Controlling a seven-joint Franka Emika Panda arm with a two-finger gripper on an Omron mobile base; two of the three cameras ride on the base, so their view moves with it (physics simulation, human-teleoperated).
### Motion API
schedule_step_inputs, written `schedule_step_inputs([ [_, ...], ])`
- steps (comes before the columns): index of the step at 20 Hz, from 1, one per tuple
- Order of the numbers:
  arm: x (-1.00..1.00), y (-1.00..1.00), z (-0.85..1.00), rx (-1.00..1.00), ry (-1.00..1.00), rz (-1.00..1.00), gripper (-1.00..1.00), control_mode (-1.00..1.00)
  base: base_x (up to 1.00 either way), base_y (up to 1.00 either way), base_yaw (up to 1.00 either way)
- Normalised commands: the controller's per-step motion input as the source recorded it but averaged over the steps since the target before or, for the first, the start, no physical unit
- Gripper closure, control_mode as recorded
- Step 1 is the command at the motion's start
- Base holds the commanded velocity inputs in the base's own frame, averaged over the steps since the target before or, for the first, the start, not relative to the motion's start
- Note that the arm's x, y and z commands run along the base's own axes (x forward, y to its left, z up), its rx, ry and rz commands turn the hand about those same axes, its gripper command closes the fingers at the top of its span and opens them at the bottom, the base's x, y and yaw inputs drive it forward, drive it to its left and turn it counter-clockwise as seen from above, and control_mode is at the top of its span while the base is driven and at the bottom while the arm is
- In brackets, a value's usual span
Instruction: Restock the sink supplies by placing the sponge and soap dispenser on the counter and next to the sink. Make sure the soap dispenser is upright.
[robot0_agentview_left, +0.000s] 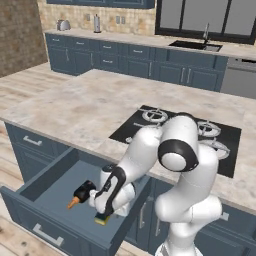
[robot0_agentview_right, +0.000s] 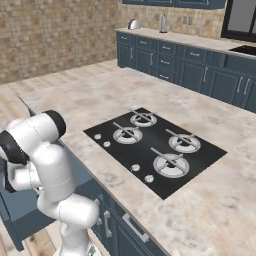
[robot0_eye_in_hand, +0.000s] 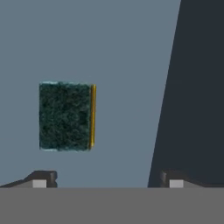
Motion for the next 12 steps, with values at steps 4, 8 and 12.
schedule_step_inputs([
  [4,0.00,0.00,-0.16,-0.08,0.00,0.00,-1.00,-1.00,0.00,0.00,0.00],
  [8,0.01,0.00,-0.17,-0.06,0.00,0.00,-1.00,-1.00,0.00,0.00,0.00],
  [12,0.03,0.00,-0.16,-0.02,0.00,0.00,-1.00,-1.00,0.00,0.00,0.00],
])
